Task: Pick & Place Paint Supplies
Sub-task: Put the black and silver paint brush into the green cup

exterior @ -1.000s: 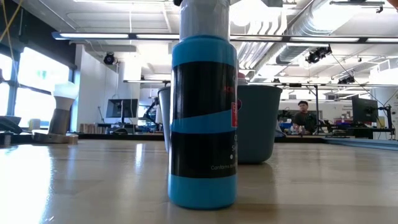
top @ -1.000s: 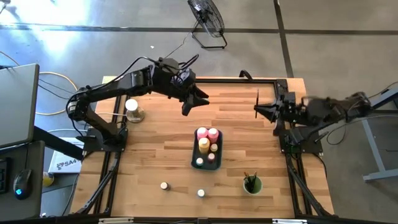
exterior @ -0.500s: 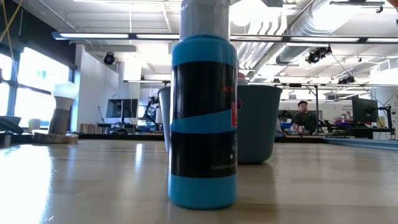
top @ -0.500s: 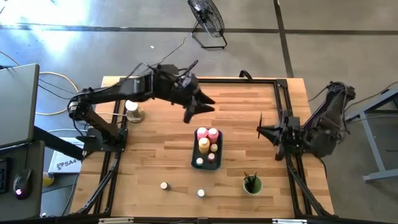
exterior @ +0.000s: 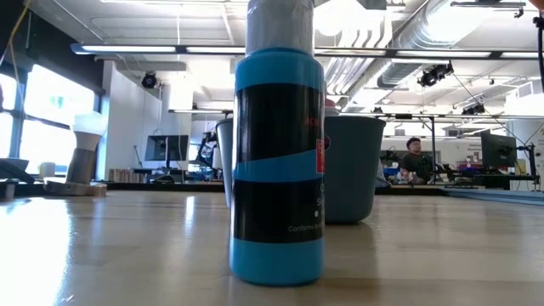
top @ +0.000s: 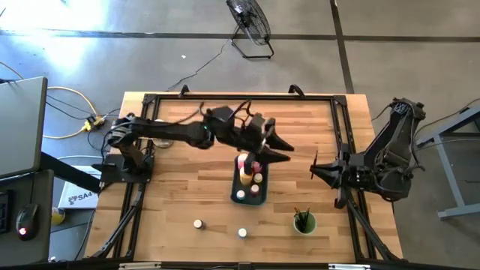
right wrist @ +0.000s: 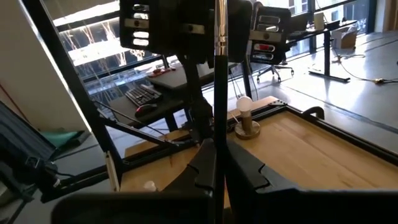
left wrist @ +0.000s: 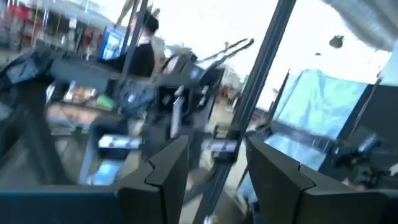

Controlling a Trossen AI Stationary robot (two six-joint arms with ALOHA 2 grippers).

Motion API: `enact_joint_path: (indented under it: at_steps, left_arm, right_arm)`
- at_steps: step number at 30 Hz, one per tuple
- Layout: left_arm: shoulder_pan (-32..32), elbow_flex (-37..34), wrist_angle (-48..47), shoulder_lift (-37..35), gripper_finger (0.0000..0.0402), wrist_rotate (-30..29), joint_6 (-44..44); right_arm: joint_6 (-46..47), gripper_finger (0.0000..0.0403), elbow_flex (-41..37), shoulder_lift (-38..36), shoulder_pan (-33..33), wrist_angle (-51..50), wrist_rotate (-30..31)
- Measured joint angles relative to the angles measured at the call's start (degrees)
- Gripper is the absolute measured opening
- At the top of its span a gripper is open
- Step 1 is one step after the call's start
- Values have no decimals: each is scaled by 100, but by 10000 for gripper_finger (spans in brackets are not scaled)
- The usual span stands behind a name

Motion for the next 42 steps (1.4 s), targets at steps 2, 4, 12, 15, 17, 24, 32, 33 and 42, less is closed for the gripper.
enact_joint_path:
  at_steps: [2, 4, 12, 15, 17, 24, 32, 33, 42]
  left_arm:
    - [-97, 21, 318, 179, 159, -48, -75]
    - [-153, 0, 324, 241, 159, -76, -134]
    - [-387, 36, 610, 477, 159, -457, -24]
    - [-424, 14, 527, 524, 159, -459, -11]
    - [-454, 27, 567, 564, 159, -593, 111]
    - [-701, 25, 300, 589, 159, -1111, 625]
    - [-799, 25, 282, 589, 159, -1247, 776]
    - [-799, 25, 282, 589, 159, -1252, 752]
    - [-788, 25, 284, 589, 126, -1257, 729]
  right_arm:
    - [-45, 7, 0, 11, 3, 13, -29]
    - [-49, 7, 0, 23, 3, 28, -33]
    - [80, 7, 0, 199, -88, 54, -340]
    - [93, 7, 0, 333, -231, 114, -448]
    - [102, 7, 0, 426, -307, 266, -494]
    - [106, 7, 0, 718, -469, 499, -771]
    - [237, 7, 0, 905, -675, 641, -976]
    - [238, 7, 0, 926, -717, 654, -1033]
    - [237, 7, 0, 996, -877, 671, -1096]
